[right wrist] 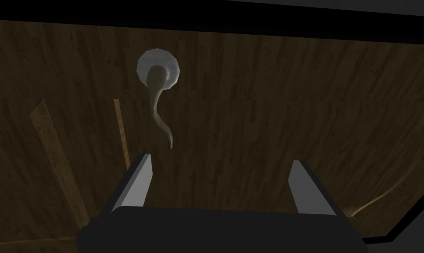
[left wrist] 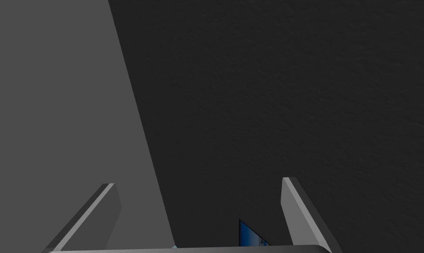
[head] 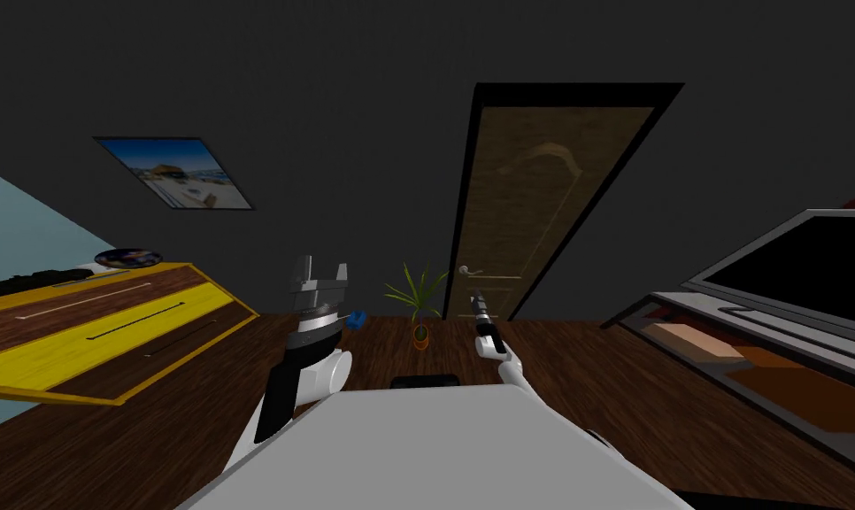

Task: Pull the door open

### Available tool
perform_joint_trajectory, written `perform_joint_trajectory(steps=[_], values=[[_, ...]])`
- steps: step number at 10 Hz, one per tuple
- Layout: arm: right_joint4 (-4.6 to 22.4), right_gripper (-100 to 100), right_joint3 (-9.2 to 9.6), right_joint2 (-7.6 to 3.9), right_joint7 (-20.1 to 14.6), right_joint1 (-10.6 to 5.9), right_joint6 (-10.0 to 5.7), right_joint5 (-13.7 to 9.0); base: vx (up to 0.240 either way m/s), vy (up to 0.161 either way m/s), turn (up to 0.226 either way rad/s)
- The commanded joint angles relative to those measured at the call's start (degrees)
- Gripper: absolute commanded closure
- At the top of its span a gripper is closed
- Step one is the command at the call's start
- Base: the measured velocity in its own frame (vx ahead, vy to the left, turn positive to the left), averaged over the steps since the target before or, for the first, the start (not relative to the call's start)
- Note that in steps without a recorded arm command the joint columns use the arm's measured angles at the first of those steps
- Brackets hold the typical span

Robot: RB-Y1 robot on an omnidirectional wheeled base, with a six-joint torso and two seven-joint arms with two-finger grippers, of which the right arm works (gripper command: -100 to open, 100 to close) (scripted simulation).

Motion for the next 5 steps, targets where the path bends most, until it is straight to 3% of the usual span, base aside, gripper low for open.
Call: perform_joint_trajectory(steps=[1, 5], values=[[2.73, -100, 0.08, -0.25, 0.39, -1.28, -0.45, -0.55, 0.056, -0.088, 0.109], [9.15, -100, 0.28, -1.08, 1.36, -4.1, -1.34, -2.12, 0.052, -0.1, 0.119]])
